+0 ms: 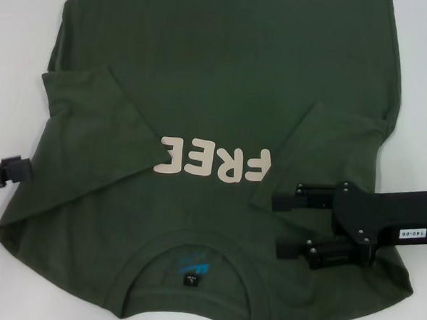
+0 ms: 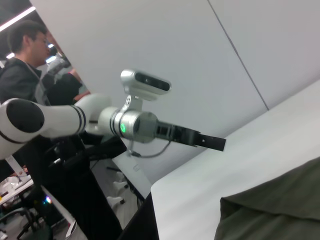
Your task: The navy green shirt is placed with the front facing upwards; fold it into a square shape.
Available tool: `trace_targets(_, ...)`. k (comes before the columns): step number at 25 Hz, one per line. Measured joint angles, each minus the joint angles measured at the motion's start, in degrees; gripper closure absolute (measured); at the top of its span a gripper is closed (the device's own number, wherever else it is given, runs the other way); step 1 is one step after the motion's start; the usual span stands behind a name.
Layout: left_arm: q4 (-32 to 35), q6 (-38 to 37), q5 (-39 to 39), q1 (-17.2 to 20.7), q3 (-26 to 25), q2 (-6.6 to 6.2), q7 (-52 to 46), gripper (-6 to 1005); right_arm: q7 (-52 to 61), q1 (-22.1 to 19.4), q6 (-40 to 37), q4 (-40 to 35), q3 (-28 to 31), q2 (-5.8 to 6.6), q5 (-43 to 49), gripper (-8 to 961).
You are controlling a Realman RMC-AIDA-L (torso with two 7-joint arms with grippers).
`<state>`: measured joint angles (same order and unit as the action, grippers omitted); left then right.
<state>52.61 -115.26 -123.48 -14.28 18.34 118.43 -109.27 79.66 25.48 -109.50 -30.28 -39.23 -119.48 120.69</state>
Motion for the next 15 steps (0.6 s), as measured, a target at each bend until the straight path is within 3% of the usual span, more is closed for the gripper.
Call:
trace_targets(3,0.15,-0.81,-3.31,-0.79,0.26,-1.7,-13.6,294,-0.01,0.11,0.65,-0.12,-0.65,0.0,0.16,101)
trace_targets(6,0.04,-0.33,-7.86,-2.06,0.05,-2.77,-20.83,294,0.12,0.1,1.54,-0.74,-0.8,0.21,0.27,101)
trace_targets(15,-2.1,5.21,-15.69,-3.86,0.61,-3.18,-27.56,293,0.34,0.16,2.21,-2.25,-0.59,0.22,0.27,101)
